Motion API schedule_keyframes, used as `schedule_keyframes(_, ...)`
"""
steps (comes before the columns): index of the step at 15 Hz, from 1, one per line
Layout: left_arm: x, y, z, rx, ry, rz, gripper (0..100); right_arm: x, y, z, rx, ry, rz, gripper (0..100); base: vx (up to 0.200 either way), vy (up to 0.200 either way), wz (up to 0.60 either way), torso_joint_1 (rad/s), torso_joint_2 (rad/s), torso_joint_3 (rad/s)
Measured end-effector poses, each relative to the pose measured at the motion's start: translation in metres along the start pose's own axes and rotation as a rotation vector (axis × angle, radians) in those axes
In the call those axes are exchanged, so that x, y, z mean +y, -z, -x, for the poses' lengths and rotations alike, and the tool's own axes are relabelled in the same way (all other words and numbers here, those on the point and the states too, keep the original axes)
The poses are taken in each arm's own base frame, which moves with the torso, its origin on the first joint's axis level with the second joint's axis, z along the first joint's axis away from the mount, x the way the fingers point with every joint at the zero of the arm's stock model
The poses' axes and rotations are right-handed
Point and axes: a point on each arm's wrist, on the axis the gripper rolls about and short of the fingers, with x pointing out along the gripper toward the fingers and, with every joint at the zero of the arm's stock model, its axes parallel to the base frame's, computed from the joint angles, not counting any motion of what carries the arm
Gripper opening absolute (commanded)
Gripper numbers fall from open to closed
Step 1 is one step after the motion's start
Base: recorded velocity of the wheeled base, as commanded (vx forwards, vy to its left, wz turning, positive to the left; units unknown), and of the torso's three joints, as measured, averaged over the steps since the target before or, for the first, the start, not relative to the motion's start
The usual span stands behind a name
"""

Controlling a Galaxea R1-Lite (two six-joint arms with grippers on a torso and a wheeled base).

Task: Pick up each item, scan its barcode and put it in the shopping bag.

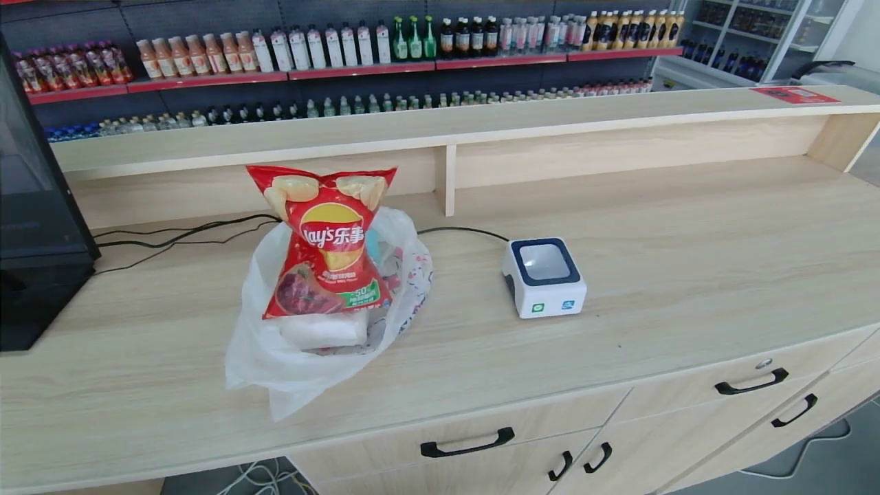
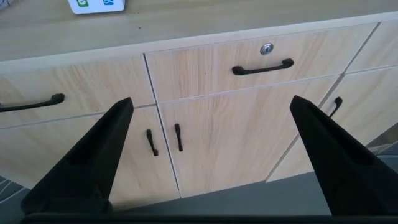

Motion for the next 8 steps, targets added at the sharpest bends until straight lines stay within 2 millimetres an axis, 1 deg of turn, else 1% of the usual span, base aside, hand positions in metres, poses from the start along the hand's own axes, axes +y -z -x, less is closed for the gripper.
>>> schedule_keyframes(8,0.0000,0.0000,0.0000,0.000,0.000,0.001,100,0.0000,0.0000,0.0000,0.000,0.000,0.016,100,0.000,-0.200,0.00,0.003,0.00,0.000)
